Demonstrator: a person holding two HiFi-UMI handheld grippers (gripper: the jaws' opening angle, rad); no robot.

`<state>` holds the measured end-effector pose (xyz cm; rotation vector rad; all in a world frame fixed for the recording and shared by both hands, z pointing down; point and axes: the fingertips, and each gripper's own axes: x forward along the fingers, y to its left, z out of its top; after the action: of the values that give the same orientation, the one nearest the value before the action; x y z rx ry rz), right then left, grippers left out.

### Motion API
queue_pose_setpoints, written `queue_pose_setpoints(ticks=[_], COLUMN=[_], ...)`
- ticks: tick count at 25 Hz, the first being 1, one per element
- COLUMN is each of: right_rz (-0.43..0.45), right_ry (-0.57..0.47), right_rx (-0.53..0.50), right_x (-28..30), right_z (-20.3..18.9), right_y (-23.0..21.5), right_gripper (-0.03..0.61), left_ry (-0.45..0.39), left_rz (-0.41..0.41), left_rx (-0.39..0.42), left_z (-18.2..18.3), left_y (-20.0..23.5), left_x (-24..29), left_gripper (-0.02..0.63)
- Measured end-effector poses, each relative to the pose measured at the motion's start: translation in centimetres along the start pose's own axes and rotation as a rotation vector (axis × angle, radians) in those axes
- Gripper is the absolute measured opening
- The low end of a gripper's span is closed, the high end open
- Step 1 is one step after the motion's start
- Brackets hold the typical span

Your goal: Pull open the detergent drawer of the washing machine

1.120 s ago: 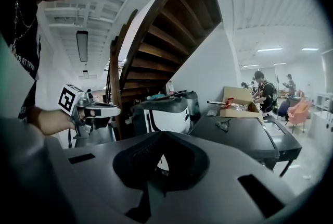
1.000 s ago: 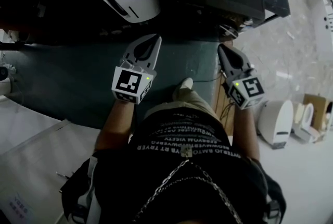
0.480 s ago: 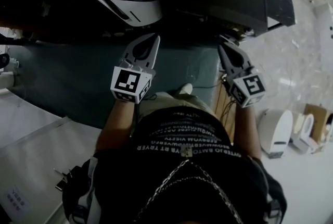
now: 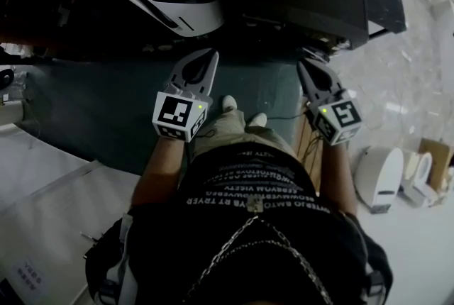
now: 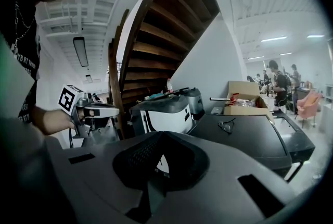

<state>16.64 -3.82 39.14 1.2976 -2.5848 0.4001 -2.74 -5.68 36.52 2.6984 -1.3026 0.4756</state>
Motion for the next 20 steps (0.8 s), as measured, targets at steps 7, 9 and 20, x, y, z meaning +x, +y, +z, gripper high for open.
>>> queue_pose_setpoints(ticks=[7,9,20], right_rz=[-0.026,-0.025,-0.099], right_ry=[0.012,0.013,0.003], right_rx=[0.033,0.030,-0.007], right_x=[2.6,3.5,7.9], right_z=[1.7,2.4,4.6], right_y=[0.3,0.7,0.0], right_gripper=[0.002,0.003,0.002], left_ry=[-0.004,-0.016,-0.043], left_rz=[-0.050,-0.058,-0.116], left_rx=[0.005,0.011,0.023], left_z=[1.0,1.5,2.3], left_y=[2.7,3.9,9.3], left_x=[1.9,2.4,5.1], left_gripper=[0.005,0.005,0.005])
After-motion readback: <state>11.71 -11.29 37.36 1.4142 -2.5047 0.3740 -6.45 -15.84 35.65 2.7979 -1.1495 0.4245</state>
